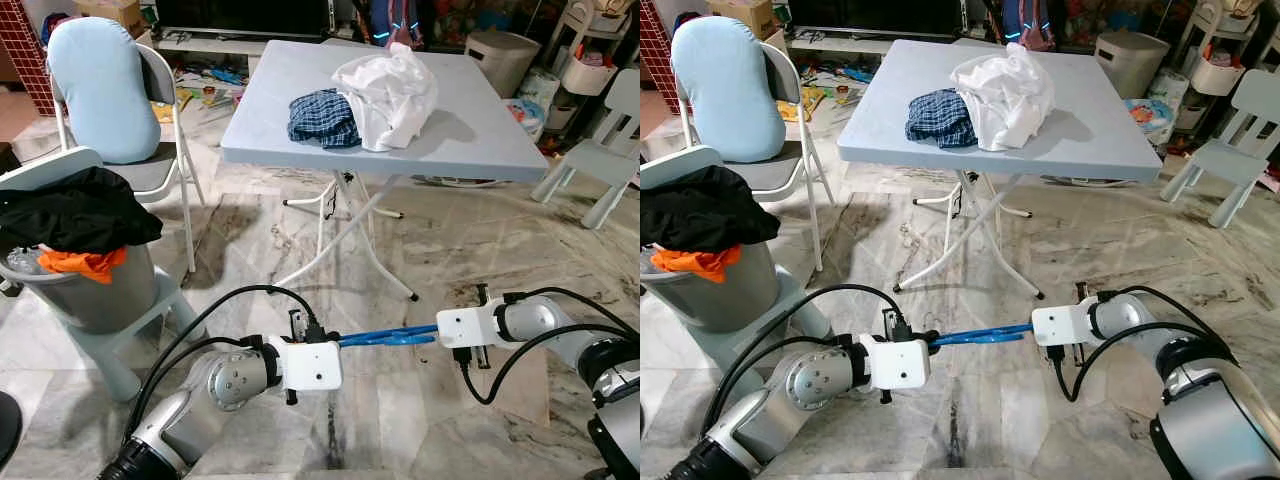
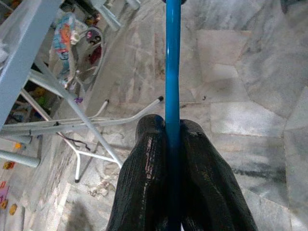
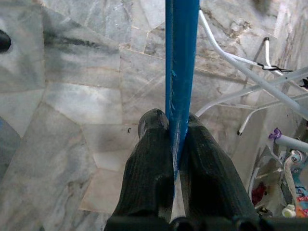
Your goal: Hang hanger
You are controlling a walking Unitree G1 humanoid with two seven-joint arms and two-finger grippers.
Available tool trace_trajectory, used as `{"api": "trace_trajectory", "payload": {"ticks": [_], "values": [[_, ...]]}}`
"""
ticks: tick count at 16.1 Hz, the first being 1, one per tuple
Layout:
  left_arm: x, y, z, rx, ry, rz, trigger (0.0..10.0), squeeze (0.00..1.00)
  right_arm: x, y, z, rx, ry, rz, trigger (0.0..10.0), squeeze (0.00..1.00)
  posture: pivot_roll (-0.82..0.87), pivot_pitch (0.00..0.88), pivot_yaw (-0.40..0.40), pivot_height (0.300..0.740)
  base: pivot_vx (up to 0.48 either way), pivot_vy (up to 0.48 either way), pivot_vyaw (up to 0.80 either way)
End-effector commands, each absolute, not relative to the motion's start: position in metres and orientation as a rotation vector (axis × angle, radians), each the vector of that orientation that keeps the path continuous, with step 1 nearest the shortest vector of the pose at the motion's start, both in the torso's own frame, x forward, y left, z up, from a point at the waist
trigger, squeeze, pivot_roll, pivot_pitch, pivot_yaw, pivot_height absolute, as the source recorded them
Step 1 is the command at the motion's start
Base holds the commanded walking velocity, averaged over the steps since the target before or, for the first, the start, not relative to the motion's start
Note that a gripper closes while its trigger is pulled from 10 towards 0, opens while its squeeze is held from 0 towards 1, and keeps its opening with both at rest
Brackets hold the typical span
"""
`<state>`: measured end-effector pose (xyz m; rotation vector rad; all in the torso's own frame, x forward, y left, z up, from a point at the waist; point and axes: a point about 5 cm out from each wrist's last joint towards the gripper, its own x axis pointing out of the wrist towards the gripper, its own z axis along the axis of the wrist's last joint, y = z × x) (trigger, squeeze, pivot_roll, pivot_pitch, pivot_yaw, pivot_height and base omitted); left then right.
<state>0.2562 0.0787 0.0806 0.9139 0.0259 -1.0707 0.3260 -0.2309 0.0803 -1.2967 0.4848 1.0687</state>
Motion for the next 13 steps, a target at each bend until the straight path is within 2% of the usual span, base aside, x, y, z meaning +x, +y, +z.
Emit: {"api": "trace_trajectory", "payload": {"ticks": [1,3,6,13], "values": [[0.256,0.08,0.078,0.899,0.03,-1.054,10.0,1.0,0.326,-0.235,0.082,-1.261,0.477,1.041,0.0,0.0,0.12,0.034,-0.105,0.74,0.0,0.0,0.0],[0.266,0.084,0.085,0.886,-0.022,-0.949,10.0,1.0,0.324,-0.239,0.08,-1.267,0.499,1.032,0.0,0.0,0.11,0.033,-0.105,0.74,0.0,0.0,0.0],[0.272,0.08,0.098,0.865,-0.109,-0.893,10.0,1.0,0.324,-0.24,0.081,-1.279,0.501,1.025,0.0,0.0,0.11,0.031,-0.108,0.74,0.0,0.0,0.0],[0.269,0.072,0.117,0.805,-0.288,-0.884,10.0,1.0,0.326,-0.244,0.08,-1.351,0.512,0.99,0.0,0.0,0.11,0.03,-0.113,0.74,0.0,0.0,0.0]]}}
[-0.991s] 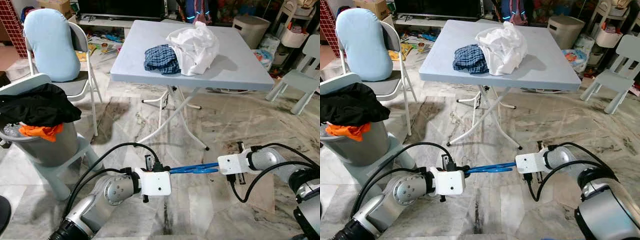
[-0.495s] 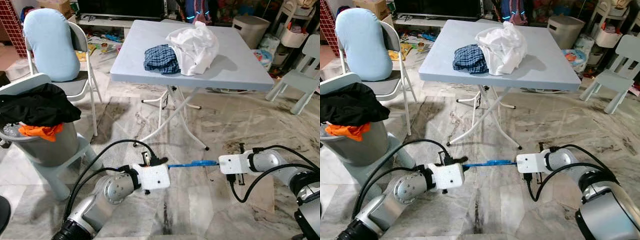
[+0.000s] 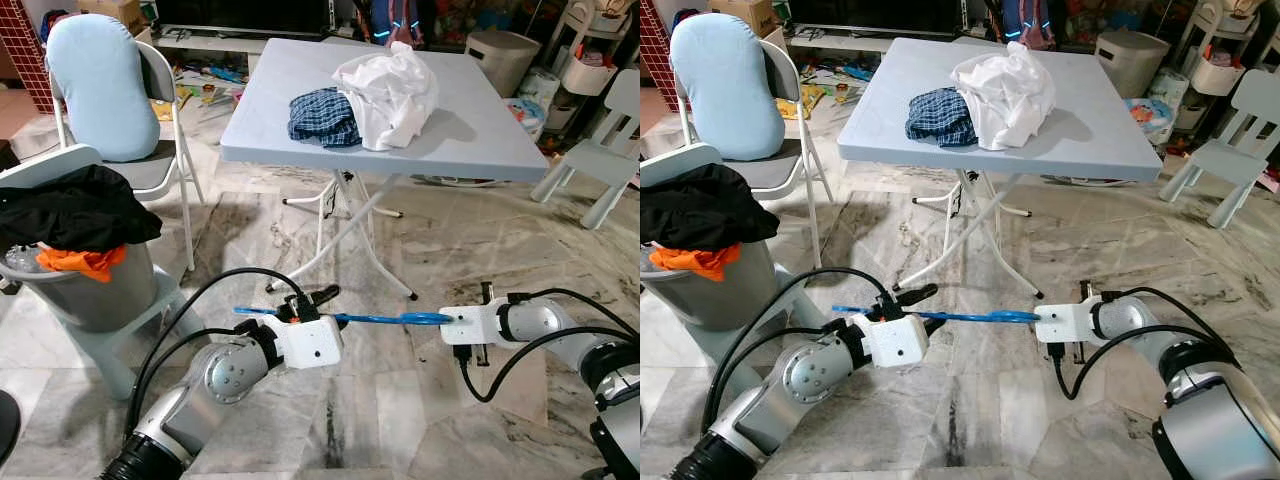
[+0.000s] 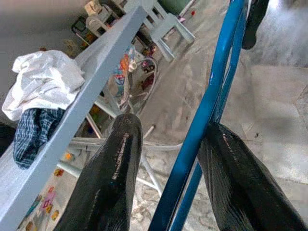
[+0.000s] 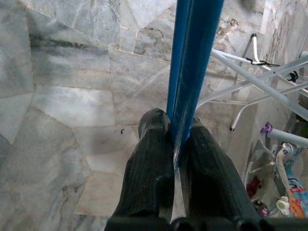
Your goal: Hang hanger
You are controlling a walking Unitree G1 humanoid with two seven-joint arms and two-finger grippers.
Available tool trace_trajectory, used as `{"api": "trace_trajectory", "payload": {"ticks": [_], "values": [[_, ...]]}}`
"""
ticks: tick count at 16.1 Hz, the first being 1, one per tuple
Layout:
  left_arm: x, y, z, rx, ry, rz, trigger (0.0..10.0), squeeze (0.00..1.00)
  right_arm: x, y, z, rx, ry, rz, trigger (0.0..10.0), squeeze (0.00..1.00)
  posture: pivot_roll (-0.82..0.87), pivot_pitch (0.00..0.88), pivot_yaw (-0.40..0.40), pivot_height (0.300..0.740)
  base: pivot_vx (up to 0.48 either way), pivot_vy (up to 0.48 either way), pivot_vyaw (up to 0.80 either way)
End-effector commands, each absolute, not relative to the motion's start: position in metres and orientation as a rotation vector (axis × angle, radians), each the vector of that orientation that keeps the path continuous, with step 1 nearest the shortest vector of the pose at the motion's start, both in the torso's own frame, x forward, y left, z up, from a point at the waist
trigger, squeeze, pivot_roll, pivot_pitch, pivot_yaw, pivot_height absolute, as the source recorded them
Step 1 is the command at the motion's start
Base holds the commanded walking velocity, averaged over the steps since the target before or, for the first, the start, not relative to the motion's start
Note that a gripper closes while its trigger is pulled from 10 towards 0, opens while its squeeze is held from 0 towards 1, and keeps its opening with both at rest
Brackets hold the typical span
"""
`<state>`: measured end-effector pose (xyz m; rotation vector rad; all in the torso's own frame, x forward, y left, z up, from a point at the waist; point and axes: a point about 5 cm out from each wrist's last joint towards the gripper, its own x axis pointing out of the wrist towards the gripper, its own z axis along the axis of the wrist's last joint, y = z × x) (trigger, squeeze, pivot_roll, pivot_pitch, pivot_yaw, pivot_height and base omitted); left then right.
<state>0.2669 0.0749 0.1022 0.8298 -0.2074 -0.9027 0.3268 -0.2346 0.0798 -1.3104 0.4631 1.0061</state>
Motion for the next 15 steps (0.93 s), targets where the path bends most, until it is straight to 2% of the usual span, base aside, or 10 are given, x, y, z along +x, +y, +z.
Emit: {"api": "trace_trajectory", "payload": {"ticks": [1,5,10,13,15], "values": [[0.268,0.071,0.116,0.793,-0.278,-0.906,10.0,1.0,0.327,-0.247,0.08,-1.384,0.52,0.959,0.0,0.0,0.11,0.03,-0.113,0.74,0.0,0.0,0.0],[0.262,0.076,0.1,0.82,-0.136,-1.031,10.0,1.0,0.343,-0.251,0.091,-1.54,0.472,0.777,0.0,0.0,0.11,0.029,-0.114,0.74,0.0,0.0,0.0],[0.263,0.075,0.095,0.761,-0.085,-1.029,10.0,1.0,0.35,-0.246,0.095,-1.604,0.441,0.702,0.0,0.0,0.12,0.033,-0.112,0.74,0.0,0.0,0.0],[0.264,0.074,0.105,0.664,-0.138,-0.932,10.0,1.0,0.348,-0.249,0.09,-1.602,0.485,0.681,0.0,0.0,0.12,0.034,-0.11,0.74,0.0,0.0,0.0],[0.269,0.084,0.115,0.571,-0.192,-0.746,10.0,1.0,0.345,-0.251,0.085,-1.511,0.527,0.655,0.0,0.0,0.11,0.035,-0.109,0.74,0.0,0.0,0.0]]}}
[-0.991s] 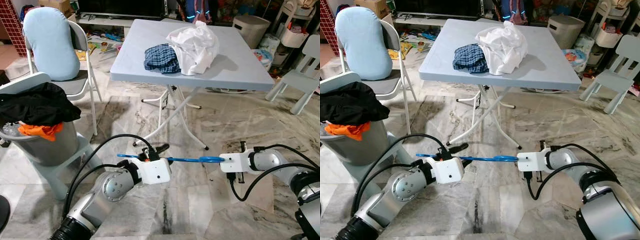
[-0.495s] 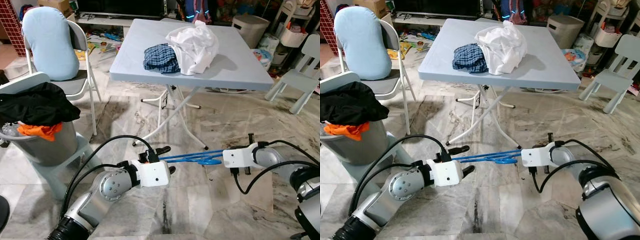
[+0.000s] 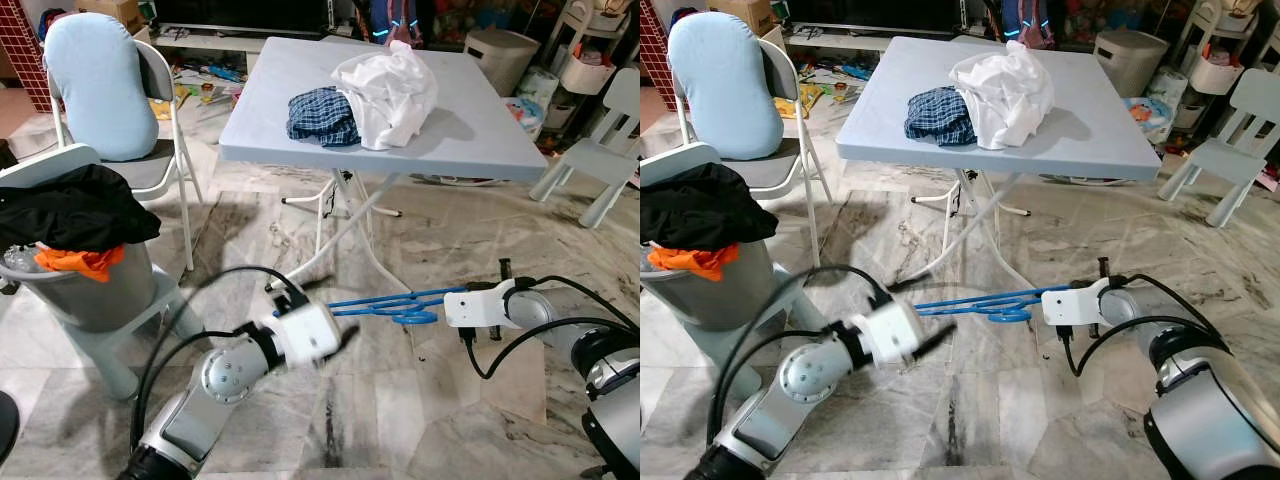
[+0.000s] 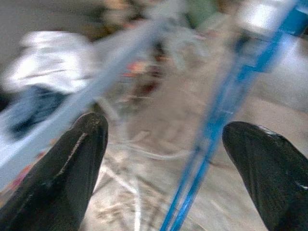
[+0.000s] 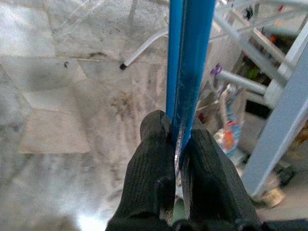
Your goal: Hang hanger
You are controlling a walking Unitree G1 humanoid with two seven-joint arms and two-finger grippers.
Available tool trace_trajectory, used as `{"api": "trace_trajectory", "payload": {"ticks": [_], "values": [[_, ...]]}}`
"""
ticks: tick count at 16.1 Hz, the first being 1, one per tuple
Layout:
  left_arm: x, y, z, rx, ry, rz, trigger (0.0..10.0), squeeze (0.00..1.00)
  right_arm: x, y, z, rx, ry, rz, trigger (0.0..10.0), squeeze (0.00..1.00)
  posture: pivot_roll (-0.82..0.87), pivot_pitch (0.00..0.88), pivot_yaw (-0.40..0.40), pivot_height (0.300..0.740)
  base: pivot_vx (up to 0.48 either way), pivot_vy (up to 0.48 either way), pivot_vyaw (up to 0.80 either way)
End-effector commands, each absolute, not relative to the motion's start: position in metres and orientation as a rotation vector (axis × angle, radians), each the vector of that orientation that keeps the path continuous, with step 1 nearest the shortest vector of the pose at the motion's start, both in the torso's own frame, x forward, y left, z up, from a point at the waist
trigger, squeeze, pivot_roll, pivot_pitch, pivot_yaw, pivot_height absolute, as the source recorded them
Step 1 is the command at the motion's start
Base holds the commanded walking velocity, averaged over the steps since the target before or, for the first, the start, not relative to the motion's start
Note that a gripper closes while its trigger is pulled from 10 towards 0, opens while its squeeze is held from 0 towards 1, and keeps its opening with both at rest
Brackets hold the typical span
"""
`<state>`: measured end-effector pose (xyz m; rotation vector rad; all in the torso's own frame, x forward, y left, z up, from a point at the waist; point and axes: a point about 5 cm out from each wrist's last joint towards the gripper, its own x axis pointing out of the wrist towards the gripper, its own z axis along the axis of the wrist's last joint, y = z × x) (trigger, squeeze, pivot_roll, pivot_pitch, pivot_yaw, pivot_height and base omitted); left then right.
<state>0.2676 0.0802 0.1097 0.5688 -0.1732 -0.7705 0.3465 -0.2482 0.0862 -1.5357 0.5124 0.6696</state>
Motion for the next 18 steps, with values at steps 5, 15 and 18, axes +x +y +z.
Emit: {"api": "trace_trajectory", "payload": {"ticks": [5,15,18], "values": [[0.259,0.097,0.122,0.366,-0.254,-0.393,10.0,1.0,0.332,-0.247,0.061,-0.93,0.677,0.547,0.0,0.0,0.12,0.035,-0.119,0.74,0.0,0.0,0.0],[0.263,0.101,0.095,0.077,-0.024,-0.239,10.0,0.0,0.287,-0.253,0.024,-0.172,0.707,0.069,10.0,0.0,-0.04,0.093,-0.066,0.74,0.0,0.0,0.0],[0.272,0.105,0.095,0.039,0.0,-0.217,10.0,0.0,0.272,-0.244,0.021,-0.115,0.701,-0.012,10.0,0.0,-0.06,0.099,-0.063,0.74,0.0,0.0,0.0]]}}
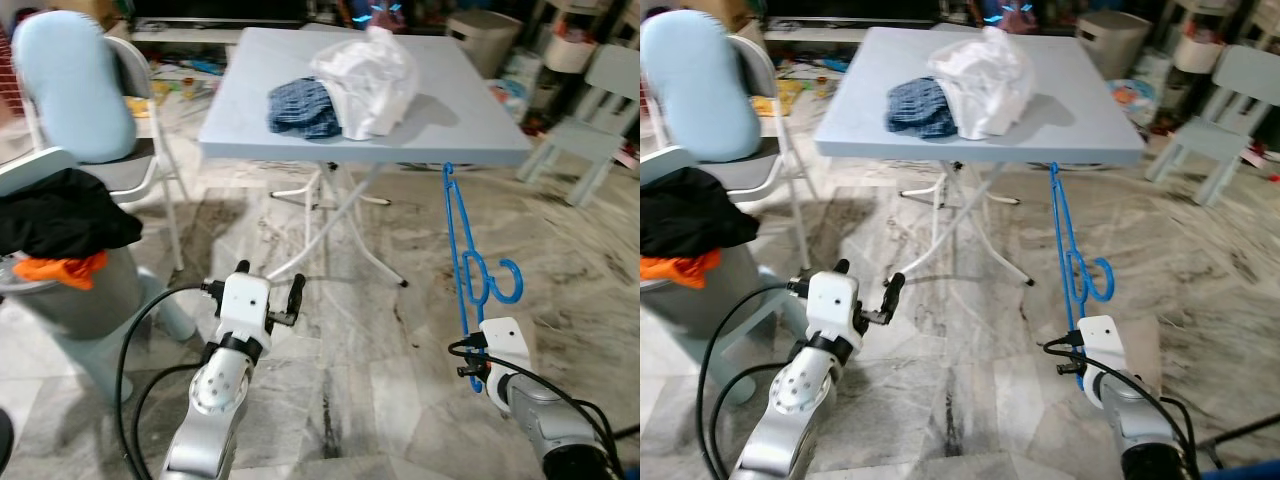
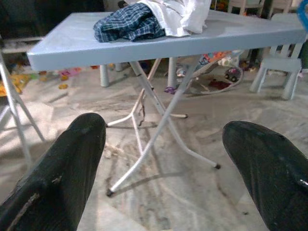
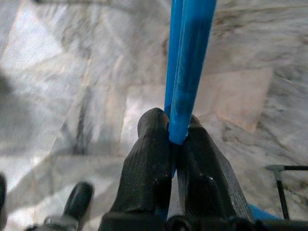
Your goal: Hang hanger
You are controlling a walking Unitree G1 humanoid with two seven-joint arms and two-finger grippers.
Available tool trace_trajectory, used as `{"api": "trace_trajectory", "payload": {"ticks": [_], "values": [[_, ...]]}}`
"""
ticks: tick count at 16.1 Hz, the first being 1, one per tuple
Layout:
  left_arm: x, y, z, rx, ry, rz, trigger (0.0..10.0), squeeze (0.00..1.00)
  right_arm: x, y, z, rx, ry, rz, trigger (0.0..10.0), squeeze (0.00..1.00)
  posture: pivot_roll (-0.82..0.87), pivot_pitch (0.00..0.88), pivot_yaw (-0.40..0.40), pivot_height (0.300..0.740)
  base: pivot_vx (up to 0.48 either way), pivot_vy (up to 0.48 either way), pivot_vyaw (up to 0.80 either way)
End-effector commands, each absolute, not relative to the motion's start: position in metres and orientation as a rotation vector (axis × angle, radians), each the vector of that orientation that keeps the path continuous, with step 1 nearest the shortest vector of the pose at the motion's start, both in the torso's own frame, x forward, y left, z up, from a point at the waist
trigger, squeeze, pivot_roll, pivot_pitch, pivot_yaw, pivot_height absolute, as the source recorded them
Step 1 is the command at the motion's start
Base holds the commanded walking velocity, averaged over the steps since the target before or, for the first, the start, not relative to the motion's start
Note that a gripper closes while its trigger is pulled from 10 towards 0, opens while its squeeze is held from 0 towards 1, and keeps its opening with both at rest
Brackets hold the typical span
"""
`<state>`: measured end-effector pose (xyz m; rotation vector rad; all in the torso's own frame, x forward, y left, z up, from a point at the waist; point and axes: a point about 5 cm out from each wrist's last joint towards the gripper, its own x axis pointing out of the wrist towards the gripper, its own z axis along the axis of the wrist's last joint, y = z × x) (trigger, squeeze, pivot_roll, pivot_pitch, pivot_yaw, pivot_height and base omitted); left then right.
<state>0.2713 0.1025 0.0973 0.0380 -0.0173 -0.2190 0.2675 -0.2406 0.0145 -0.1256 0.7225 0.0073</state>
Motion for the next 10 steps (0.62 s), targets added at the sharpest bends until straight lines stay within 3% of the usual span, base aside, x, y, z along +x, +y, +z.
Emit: {"api": "trace_trajectory", "payload": {"ticks": [1,3,10], "values": [[0.273,0.106,0.095,0.012,0.011,-0.209,10.0,0.0,0.268,-0.236,0.023,-0.101,0.683,-0.023,10.0,0.0,-0.05,0.094,-0.061,0.74,0.0,0.0,0.0],[0.272,0.107,0.097,0.001,0.016,-0.215,10.0,0.0,0.264,-0.22,0.029,-0.079,0.672,-0.039,10.0,0.0,-0.03,0.084,-0.055,0.74,0.0,0.334,-0.24],[0.268,0.117,0.094,-0.002,0.06,-0.194,10.0,0.0,0.271,-0.206,0.043,-0.086,0.65,-0.039,10.0,0.0,0.0,0.101,-0.068,0.74,0.0,0.439,-0.8]]}}
